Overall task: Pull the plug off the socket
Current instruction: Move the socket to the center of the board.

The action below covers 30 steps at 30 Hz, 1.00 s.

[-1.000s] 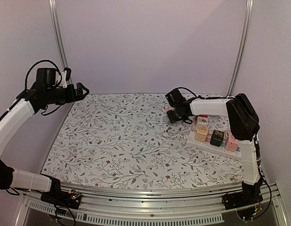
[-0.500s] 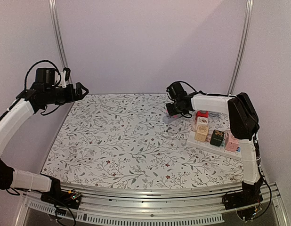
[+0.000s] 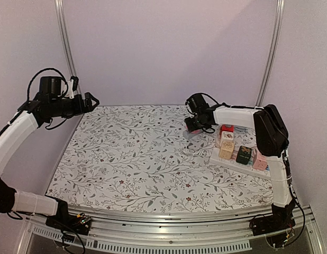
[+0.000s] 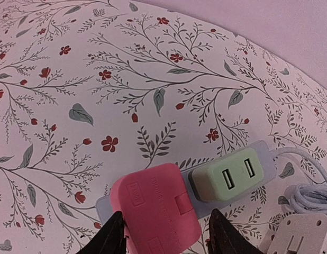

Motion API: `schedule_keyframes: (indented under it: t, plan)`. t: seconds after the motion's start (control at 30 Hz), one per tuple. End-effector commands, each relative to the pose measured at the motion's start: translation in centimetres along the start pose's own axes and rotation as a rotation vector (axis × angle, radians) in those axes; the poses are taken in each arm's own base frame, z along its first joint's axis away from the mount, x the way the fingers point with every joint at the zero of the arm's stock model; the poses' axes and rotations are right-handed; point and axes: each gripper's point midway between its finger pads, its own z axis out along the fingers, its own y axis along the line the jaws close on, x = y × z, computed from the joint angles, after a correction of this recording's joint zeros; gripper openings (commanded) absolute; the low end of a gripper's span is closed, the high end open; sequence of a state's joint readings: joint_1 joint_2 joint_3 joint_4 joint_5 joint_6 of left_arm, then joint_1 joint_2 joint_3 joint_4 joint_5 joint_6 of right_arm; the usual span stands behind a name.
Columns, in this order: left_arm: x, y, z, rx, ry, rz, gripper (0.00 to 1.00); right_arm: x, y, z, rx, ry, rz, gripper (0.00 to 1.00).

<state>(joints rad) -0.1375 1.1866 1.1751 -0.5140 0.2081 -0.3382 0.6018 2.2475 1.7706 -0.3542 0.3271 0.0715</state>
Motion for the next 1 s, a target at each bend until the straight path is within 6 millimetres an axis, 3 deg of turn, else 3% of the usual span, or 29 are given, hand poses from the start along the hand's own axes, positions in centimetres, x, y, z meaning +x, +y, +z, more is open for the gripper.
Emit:
schedule_keyframes:
  t: [0.0,0.2,0.6,0.77,0.97]
  plan:
    - [0.4,0.6,0.3,0.0,0.017,-0.023,1.0,0.4,-0.4,-0.2,0.015,0.023,-0.02,0.56]
    - [0.4,0.7,0.3,-0.001,0.014,-0.027,1.0,0.2,0.7,-1.3,0.036,0.024,-0.096,0.64]
    - [0.4,0.5,0.3,0.009,0.016,-0.03,0.99,2.4,0.9,-0.3,0.022,0.09,-0.086,0.73]
    - [0.4,0.5,0.3,0.011,0.017,-0.03,1.0,0.9,-1.4,-1.0,-0.019,0.066,0.102,0.81]
    - [0.5,0.6,0.4,0.008,0.021,-0.03,0.99,-0.9,-2.3,-0.9,-0.06,0.024,0.167,0.85]
